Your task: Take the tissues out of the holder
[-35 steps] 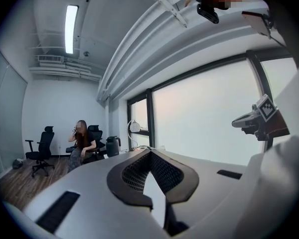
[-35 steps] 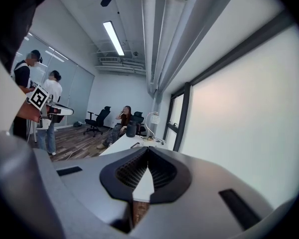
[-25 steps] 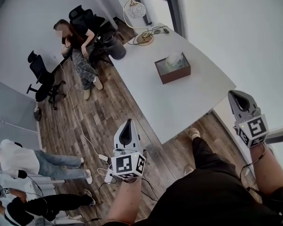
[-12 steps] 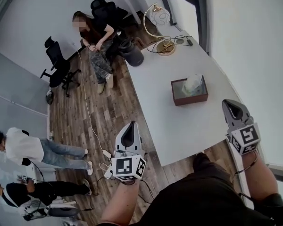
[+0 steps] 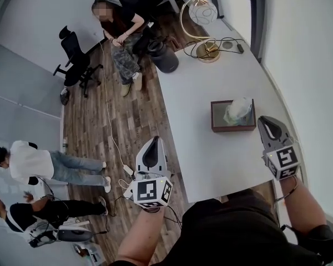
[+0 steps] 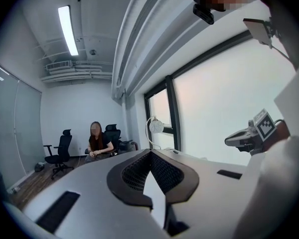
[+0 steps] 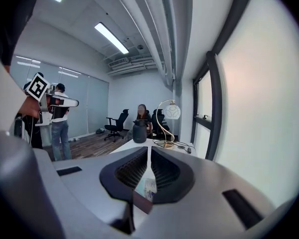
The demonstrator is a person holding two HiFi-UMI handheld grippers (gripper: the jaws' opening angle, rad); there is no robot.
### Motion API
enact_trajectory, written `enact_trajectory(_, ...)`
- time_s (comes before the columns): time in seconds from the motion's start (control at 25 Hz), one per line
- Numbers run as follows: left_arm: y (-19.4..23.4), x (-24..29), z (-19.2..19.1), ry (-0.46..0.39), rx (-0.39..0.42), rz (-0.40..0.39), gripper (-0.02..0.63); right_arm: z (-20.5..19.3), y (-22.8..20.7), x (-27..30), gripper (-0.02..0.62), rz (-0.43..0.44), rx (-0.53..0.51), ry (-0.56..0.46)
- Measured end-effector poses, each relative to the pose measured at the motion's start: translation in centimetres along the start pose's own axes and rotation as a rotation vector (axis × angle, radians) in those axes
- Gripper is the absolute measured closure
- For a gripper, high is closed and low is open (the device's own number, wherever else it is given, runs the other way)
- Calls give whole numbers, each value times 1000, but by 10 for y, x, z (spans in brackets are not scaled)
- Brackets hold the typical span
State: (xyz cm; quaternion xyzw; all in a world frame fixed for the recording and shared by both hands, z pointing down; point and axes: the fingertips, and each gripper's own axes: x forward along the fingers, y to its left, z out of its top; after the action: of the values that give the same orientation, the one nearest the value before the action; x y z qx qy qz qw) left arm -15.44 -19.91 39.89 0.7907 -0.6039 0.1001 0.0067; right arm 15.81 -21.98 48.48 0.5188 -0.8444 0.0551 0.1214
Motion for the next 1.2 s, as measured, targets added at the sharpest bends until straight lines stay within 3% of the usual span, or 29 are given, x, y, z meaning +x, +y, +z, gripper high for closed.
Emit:
enact_trajectory(0.16, 13, 14, -20, 28, 1, 2, 601, -6, 7, 19, 591, 9, -4, 21)
enact_trajectory(0.4, 17, 35, -39, 38, -18, -64, 601, 1, 8, 37, 588, -79, -10, 13)
enact_trajectory(0.44, 16, 41, -43, 41, -17, -74, 601, 0, 8, 39, 569, -89, -28, 14)
enact_trajectory(0.6, 9, 63, -55, 38, -17, -85, 601, -14, 9, 55, 378, -59, -40, 43)
enact_trajectory(0.72, 4, 80, -57, 33, -20, -110, 601, -31, 11, 68, 299, -12, -4, 97)
enact_trajectory(1.04, -5, 124, -68, 55, -12, -136, 601, -69, -2, 99, 166, 68, -5, 212)
enact_trajectory(1.2, -8, 135, -78, 78, -10, -138, 601, -75, -2, 115, 164, 118, -32, 238)
